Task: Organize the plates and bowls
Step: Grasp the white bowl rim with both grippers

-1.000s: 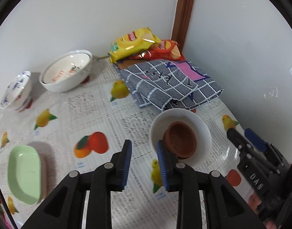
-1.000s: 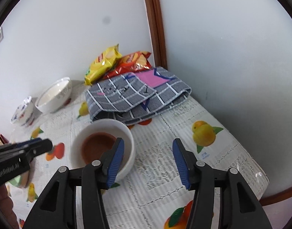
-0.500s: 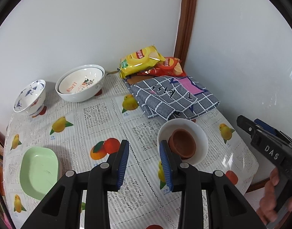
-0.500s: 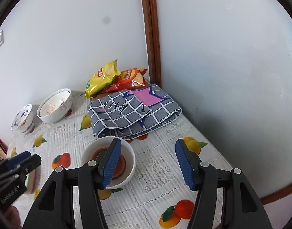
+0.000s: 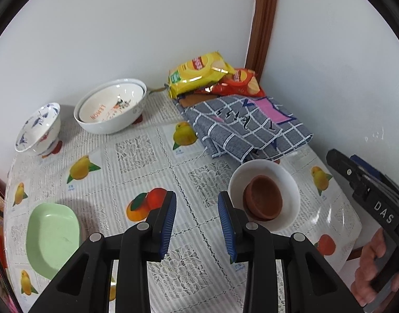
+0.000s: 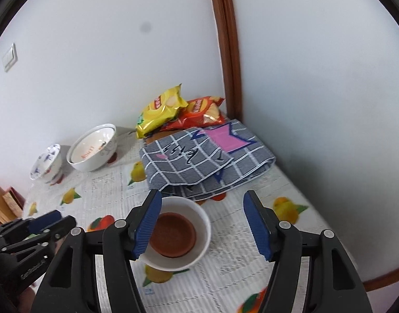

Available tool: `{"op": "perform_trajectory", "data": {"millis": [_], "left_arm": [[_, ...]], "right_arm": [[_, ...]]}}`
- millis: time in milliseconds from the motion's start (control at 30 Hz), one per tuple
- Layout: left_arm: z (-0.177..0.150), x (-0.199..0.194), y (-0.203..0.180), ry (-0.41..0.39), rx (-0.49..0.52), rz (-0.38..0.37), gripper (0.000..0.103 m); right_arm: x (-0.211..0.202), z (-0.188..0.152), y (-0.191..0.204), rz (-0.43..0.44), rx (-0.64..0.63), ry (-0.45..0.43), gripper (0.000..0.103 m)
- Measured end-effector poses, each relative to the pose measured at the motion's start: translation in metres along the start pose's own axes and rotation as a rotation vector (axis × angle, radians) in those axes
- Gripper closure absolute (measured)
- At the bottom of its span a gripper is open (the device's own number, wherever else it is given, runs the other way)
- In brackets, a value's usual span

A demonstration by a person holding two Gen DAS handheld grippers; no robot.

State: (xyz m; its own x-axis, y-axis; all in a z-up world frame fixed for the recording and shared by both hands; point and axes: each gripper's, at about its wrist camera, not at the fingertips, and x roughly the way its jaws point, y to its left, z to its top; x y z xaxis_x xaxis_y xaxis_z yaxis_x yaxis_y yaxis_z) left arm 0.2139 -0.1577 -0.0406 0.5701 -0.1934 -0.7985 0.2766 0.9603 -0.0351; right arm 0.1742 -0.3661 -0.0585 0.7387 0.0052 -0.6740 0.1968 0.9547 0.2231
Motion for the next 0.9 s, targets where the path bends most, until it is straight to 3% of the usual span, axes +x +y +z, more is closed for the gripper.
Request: {"op": "perform_trajectory", "data": {"millis": [167,400,567,900], "left_arm": [[0.000,0.029,-0.003,0.046,-0.005,-0.011,0.072],[0.005,0.060,-0.014,0.083,-0.034,-0.067,0.072],[0.005,0.079,-0.019,0.115,-0.036,-0.080,0.072],[0.001,0.104,-0.027,0.168,-0.005,-0.083,0.073]], "right_arm": [[0.033,-0.013,-0.006,-0.076,-0.020,0.088,0.044],[0.064,-0.025,-0.020,-0.028,0.037,0.197,0.054],[0.075,-0.028,-0.011,-0.005,0.009,0.226,0.055],[0.102,-0.038,-0.015,-0.058,0.021,0.327,0.065]]}}
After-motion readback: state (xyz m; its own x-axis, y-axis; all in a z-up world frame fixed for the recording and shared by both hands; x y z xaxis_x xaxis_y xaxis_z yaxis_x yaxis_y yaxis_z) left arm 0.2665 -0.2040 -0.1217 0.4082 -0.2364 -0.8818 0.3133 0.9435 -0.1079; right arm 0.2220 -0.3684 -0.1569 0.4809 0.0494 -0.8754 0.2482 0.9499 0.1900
